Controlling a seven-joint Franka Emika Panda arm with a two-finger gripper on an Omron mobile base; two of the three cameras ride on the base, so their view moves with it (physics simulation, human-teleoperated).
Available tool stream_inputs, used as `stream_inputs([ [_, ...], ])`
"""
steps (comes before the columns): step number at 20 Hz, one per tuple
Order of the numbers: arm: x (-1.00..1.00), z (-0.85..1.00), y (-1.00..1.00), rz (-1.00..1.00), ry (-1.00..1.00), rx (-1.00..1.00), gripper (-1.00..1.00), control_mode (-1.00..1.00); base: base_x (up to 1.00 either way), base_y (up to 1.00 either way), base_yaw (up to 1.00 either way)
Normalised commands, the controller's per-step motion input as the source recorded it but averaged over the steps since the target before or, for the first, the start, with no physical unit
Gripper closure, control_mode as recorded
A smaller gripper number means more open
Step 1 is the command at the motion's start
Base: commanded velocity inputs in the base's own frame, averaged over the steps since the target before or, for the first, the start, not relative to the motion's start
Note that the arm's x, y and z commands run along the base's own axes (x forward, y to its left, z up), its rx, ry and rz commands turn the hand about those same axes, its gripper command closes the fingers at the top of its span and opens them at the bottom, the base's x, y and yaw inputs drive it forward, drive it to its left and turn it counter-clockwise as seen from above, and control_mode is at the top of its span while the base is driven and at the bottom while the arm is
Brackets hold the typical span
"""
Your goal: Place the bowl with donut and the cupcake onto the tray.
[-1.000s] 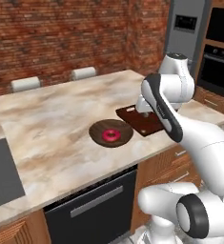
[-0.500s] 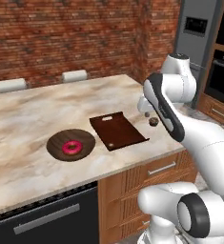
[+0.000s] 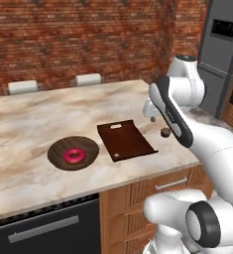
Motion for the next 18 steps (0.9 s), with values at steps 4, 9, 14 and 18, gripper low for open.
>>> stream_inputs([
  [4, 0.0, 0.0, 0.0, 0.0, 0.0, 0.0, -1.0, 1.0, 0.39, -0.08, 0.27],
  [9, 0.0, 0.0, 0.0, 0.0, 0.0, 0.0, -1.0, 1.0, 0.4, -0.22, 0.26],
  [14, 0.0, 0.0, 0.0, 0.0, 0.0, 0.0, -1.0, 1.0, 0.46, -0.33, 0.14],
  [18, 0.0, 0.0, 0.0, 0.0, 0.0, 0.0, -1.0, 1.0, 0.47, -0.38, 0.0],
])
